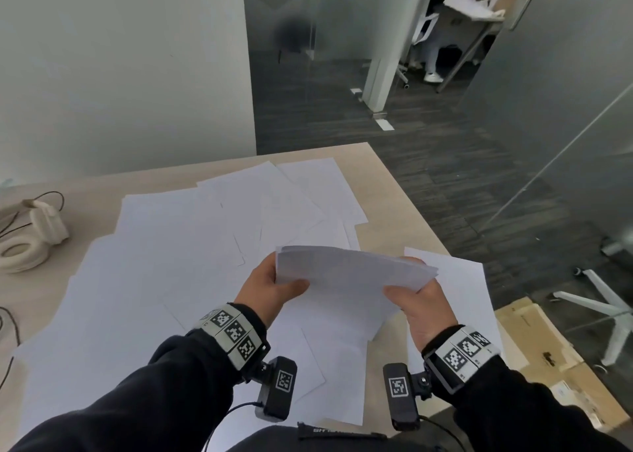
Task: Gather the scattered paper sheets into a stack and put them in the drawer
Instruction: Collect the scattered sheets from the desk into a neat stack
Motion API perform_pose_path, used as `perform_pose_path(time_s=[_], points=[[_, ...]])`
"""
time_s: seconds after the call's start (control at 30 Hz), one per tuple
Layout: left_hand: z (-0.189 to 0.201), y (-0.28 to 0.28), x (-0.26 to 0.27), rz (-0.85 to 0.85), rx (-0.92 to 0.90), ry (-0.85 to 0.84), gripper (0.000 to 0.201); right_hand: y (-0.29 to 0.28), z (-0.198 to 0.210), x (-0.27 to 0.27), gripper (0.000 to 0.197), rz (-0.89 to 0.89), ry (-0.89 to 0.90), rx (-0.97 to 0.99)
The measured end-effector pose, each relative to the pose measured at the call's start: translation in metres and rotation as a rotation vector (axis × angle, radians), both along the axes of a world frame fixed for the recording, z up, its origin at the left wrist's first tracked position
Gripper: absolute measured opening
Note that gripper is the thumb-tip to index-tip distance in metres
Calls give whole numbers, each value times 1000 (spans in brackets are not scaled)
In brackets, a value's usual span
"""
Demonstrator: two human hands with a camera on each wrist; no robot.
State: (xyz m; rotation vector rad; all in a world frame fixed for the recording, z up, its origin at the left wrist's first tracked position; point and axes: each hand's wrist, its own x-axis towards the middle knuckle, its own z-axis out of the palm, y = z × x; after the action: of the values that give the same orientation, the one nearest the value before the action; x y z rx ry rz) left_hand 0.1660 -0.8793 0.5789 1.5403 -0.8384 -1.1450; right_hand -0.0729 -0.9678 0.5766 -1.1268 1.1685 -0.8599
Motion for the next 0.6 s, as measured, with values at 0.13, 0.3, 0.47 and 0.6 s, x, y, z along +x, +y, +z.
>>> perform_pose_path(time_s=[0.13, 0.3, 0.47, 0.6], points=[[-13, 2, -5, -32, 133, -6, 53, 9, -7, 0, 35, 24, 159, 6], [-16, 4, -10, 54, 121, -44, 26, 11, -11, -3, 22, 51, 277, 21], [-30, 11, -15, 12, 259, -83, 30, 15, -27, -12, 15, 165, 372, 61], [-40, 13, -27, 46, 356, -187, 22, 7, -45, -20, 34, 343, 504, 73]])
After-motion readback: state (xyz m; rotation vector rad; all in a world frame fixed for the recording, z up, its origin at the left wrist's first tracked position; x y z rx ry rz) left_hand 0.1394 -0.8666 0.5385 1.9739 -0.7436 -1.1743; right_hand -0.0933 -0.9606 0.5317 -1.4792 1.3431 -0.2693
